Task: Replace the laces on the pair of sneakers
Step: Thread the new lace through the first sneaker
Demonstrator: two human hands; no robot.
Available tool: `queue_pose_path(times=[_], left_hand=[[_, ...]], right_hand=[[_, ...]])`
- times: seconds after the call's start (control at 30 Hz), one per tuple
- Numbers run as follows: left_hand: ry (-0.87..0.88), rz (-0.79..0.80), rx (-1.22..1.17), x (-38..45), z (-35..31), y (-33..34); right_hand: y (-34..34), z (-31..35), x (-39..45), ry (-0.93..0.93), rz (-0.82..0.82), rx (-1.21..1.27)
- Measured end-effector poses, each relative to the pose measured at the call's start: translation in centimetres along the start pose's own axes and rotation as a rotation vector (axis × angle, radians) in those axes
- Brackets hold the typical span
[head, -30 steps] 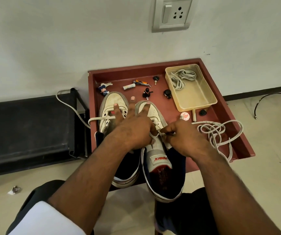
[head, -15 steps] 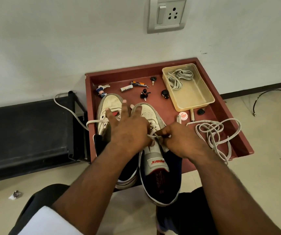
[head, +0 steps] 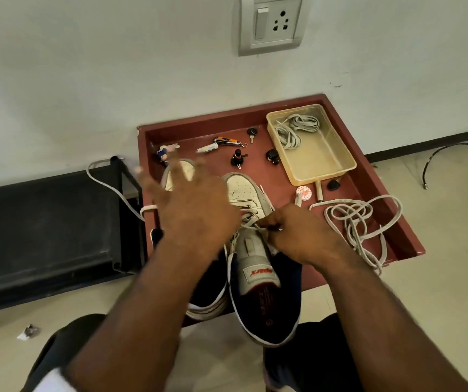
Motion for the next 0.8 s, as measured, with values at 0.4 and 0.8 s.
queue_pose_path(times=[0.4,0.8], left_hand=[[0.125,0.041,0.106,-1.8,-5.5,2.2],[-0.124,-0.149,-0.06,-0.4,2.9,-2.0]], right_hand=[[-0.2,-0.7,0.1,0.023,-0.013,0.047],[-0.3,-0.6,0.0,0.001,0.011,0.058]])
Point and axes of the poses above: each hand's wrist, its own x-axis towards the middle knuckle, its own y-axis out of the palm, z = x × y, the point moved 8 cm from there along x, towards the middle knuckle, and after that the axes turned 2 degrees about y, right-handed, at the moved point
